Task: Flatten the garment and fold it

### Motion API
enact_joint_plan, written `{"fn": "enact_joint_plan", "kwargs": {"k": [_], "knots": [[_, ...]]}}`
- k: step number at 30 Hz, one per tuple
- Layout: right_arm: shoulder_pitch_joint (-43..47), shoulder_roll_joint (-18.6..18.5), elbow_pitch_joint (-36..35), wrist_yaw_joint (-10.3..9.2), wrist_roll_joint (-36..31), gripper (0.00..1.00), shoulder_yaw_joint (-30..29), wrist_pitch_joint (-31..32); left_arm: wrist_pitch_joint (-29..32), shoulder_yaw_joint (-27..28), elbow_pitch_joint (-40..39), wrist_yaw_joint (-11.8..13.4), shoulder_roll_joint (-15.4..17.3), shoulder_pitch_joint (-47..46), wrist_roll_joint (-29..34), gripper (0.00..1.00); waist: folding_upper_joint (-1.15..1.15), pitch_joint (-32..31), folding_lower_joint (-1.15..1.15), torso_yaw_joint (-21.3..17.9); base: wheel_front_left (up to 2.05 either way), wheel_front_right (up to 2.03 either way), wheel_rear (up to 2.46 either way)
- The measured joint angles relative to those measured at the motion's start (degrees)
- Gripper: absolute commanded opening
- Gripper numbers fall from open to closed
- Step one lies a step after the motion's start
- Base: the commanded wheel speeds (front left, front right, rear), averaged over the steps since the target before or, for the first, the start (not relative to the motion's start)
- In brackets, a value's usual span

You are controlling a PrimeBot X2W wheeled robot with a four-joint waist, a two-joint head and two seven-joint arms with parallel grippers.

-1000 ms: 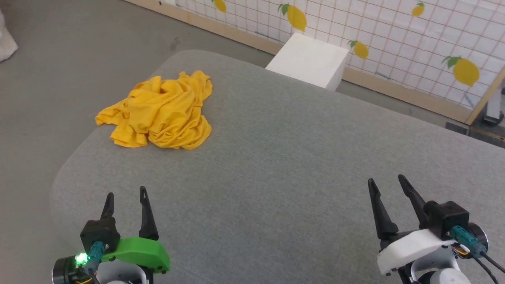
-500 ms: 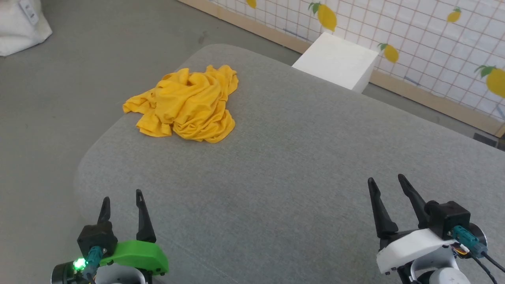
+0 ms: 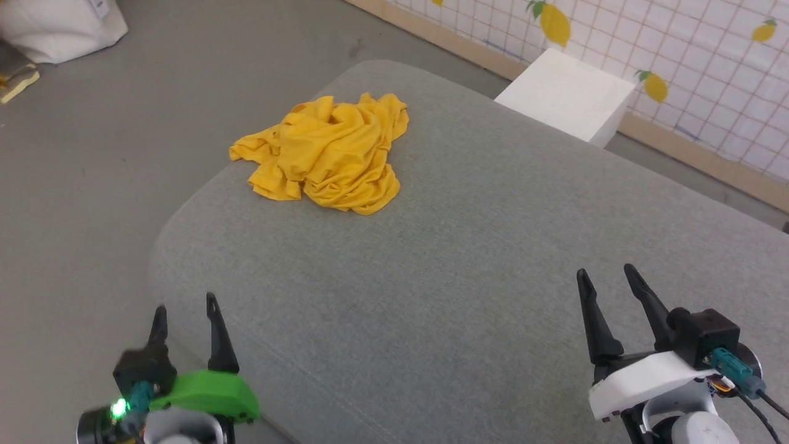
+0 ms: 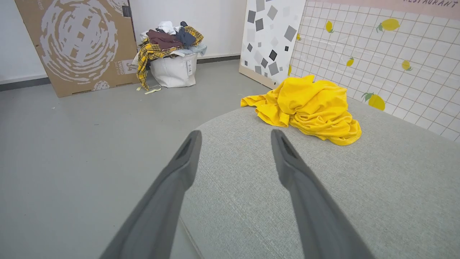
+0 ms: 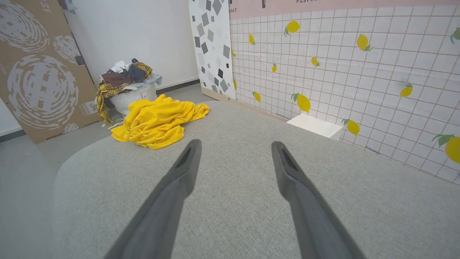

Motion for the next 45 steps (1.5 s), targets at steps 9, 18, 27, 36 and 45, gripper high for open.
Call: {"fn": "enact_joint_plan", "kwargs": {"k": [9,18,27,36,45], "knots": [[-6.14,0.07,-5.93,-0.01,-4.48,1.0,2.4,4.31,2.85,0.46,5.58,-6.48,2.64,-21.15,-3.56,1.0,0.0,5.62,0.0,-0.05,0.0,0.0,0.0],[-13.56,-0.07,-10.03,-0.01,-7.57,1.0,3.91,5.86,12.98,3.34,14.82,-12.26,9.21,-42.5,-8.99,1.0,0.0,15.42,0.01,-3.83,0.0,0.0,0.0],[-17.58,-0.07,-11.13,-0.01,-6.44,1.0,4.5,3.46,39.1,6.6,19.03,-16.23,18.92,-50.46,-17.86,1.0,0.0,28.34,0.02,-16.61,0.0,0.0,0.0],[-17.59,-0.01,-8.77,-0.01,-3.82,1.0,4.36,0.67,57.81,10.53,19.6,-5.65,25.6,-41.69,-21.15,1.0,0.0,34.47,0.01,-27.84,0.0,0.0,0.0],[-17.49,0.03,-4.56,-0.01,-1.85,1.0,4.82,-1.37,52.85,11.34,11.61,-5.52,31.4,-33.87,-16.91,0.0,0.0,34.44,0.0,-34.34,0.0,0.0,0.0]]}}
